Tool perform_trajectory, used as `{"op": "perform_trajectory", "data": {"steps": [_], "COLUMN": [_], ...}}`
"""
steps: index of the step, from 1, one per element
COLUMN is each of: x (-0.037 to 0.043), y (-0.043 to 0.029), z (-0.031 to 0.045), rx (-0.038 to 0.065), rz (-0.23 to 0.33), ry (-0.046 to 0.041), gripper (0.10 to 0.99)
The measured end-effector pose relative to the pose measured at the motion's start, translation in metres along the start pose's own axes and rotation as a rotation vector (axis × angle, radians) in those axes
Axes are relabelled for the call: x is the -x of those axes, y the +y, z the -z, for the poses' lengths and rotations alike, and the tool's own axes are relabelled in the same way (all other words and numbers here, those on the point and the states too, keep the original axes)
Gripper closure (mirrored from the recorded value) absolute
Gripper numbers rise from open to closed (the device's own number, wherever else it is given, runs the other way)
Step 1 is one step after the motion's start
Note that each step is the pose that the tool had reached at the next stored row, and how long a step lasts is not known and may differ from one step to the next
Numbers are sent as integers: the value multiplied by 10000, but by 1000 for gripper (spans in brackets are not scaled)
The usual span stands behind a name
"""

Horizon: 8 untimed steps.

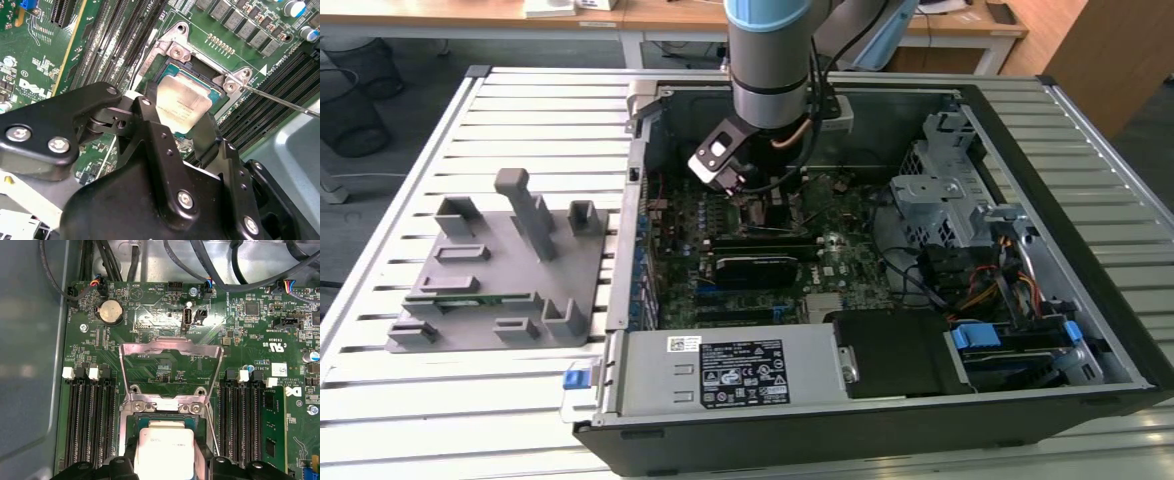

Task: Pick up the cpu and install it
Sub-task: 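Place the cpu into insertion slot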

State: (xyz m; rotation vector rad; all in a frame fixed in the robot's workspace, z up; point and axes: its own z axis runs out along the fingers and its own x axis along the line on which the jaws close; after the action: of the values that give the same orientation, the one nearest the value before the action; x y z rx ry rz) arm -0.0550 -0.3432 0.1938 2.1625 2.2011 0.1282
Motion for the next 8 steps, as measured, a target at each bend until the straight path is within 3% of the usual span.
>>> {"op": "perform_trajectory", "data": {"steps": [4,6,8], "x": [0,-5,-6], "y": [1,3,3], "z": [0,-3,-2], "rx": [0,1,0], "rz": [0,2,1], "ry": [0,1,-1], "gripper": [561,486,486]}}
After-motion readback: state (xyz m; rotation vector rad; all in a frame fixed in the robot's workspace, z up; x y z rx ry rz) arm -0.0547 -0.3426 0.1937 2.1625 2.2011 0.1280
